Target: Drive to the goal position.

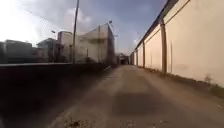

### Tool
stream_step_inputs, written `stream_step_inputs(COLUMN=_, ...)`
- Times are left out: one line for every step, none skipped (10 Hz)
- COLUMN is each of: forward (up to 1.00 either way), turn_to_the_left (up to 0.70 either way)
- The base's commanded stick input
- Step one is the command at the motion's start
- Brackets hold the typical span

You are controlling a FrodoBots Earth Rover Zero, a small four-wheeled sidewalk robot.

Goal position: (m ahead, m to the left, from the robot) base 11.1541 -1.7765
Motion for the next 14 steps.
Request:
stream_step_inputs(forward=1.0, turn_to_the_left=0.0)
stream_step_inputs(forward=1.0, turn_to_the_left=0.0)
stream_step_inputs(forward=1.0, turn_to_the_left=0.0)
stream_step_inputs(forward=1.0, turn_to_the_left=0.0)
stream_step_inputs(forward=1.0, turn_to_the_left=0.0)
stream_step_inputs(forward=1.0, turn_to_the_left=0.0)
stream_step_inputs(forward=1.0, turn_to_the_left=0.0)
stream_step_inputs(forward=1.0, turn_to_the_left=0.0)
stream_step_inputs(forward=1.0, turn_to_the_left=-0.04)
stream_step_inputs(forward=1.0, turn_to_the_left=-0.21)
stream_step_inputs(forward=1.0, turn_to_the_left=-0.15)
stream_step_inputs(forward=1.0, turn_to_the_left=0.0)
stream_step_inputs(forward=1.0, turn_to_the_left=0.0)
stream_step_inputs(forward=1.0, turn_to_the_left=0.0)
